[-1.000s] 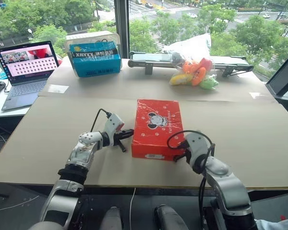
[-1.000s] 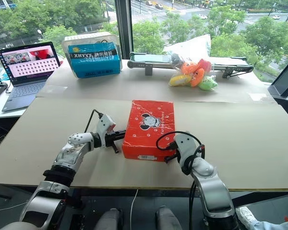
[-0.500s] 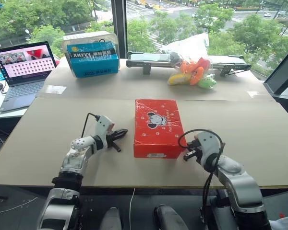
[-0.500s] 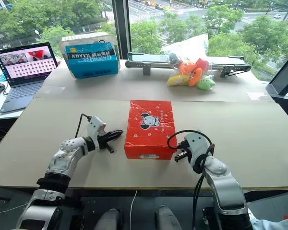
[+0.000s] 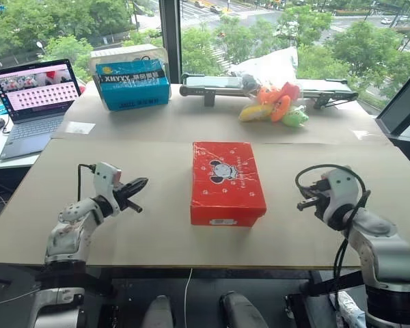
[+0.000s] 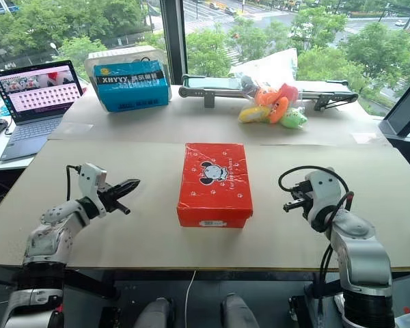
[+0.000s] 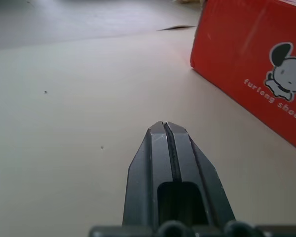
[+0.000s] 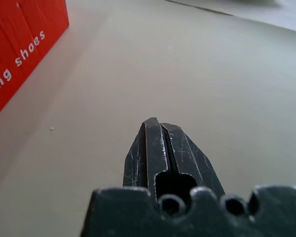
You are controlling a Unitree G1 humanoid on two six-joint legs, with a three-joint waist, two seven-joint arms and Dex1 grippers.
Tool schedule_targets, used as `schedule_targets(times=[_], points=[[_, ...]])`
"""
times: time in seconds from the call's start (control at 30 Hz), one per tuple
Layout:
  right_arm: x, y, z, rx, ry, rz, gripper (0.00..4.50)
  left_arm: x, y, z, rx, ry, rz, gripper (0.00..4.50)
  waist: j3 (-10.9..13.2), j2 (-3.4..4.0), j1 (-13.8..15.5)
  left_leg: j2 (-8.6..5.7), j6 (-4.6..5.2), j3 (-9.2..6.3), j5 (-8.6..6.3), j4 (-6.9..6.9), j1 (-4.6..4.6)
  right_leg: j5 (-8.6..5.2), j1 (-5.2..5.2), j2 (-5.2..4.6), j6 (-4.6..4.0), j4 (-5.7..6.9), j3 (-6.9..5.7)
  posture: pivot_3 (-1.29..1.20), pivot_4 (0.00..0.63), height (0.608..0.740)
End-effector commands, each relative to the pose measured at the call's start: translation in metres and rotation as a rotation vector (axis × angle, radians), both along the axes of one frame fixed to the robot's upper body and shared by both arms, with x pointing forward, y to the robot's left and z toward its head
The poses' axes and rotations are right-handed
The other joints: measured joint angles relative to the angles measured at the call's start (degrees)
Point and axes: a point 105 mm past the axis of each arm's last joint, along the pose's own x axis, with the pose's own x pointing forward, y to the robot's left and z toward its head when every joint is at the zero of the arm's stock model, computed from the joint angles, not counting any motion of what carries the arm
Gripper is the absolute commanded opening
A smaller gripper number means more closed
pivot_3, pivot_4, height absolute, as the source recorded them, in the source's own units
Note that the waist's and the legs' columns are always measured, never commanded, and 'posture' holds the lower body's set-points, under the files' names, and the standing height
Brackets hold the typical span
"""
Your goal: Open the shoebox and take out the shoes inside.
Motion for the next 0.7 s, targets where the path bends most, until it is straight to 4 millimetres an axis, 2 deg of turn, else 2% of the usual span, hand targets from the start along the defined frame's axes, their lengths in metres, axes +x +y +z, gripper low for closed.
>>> schedule_targets(times=[0.03,0.17,0.23,0.33,0.43,0.6,0.63,0.7], points=[[0.004,-0.002,0.017,-0.009,-0.062,0.039,0.04,-0.014,-0.006,0.028,0.019,-0.056,-0.105,0.00,0.00,0.00,-0.12,0.00,0.00,-0.01,0.00,0.00,0.01,0.00,0.00,0.00,0.00,0.01,0.00,0.00,0.150,0.736],[0.006,-0.001,0.017,0.006,-0.054,0.082,0.04,-0.050,-0.014,0.056,-0.022,-0.003,-0.325,0.00,0.01,0.00,-0.78,0.01,0.00,0.00,0.00,0.01,0.02,-0.19,0.01,0.00,-0.32,0.01,0.01,0.00,0.150,0.736],[0.007,0.002,0.016,0.004,-0.042,0.125,0.04,-0.064,-0.015,0.064,0.022,0.022,-0.405,0.00,0.02,0.02,-1.07,0.02,0.00,0.01,0.00,0.00,0.01,-0.26,0.00,-0.01,-0.44,0.00,0.00,0.00,0.150,0.736],[0.006,0.010,0.017,0.021,-0.034,0.203,0.04,-0.070,-0.009,0.064,0.105,0.043,-0.447,0.00,0.05,0.08,-1.13,0.02,0.00,0.01,0.00,-0.06,0.08,-0.30,-0.01,-0.01,-0.49,0.00,0.00,0.00,0.150,0.736],[0.007,0.018,0.018,0.019,-0.024,0.274,0.04,-0.069,-0.002,0.064,0.142,0.050,-0.455,0.00,0.06,0.09,-1.14,0.02,0.00,0.02,0.00,-0.09,0.13,-0.30,0.00,-0.01,-0.51,0.01,0.00,0.00,0.150,0.736],[0.013,0.019,0.018,-0.029,-0.011,0.329,0.04,-0.068,0.003,0.064,0.146,0.072,-0.466,0.00,0.07,0.11,-1.24,0.02,0.00,0.05,0.00,-0.07,0.10,-0.31,-0.02,-0.01,-0.51,0.00,0.02,0.00,0.150,0.736],[0.014,0.019,0.017,-0.038,-0.010,0.337,0.58,-0.068,0.003,0.064,0.147,0.072,-0.467,0.00,0.07,0.11,-1.21,0.02,0.00,0.05,0.00,-0.09,0.09,-0.32,-0.04,-0.01,-0.53,0.00,0.02,0.00,0.150,0.736],[0.018,0.020,0.018,-0.052,-0.007,0.353,1.07,-0.069,0.002,0.064,0.146,0.073,-0.473,0.00,0.07,0.10,-1.17,0.02,0.00,0.05,0.00,-0.16,0.09,-0.34,-0.06,-0.01,-0.55,0.00,0.00,0.00,0.150,0.736]])
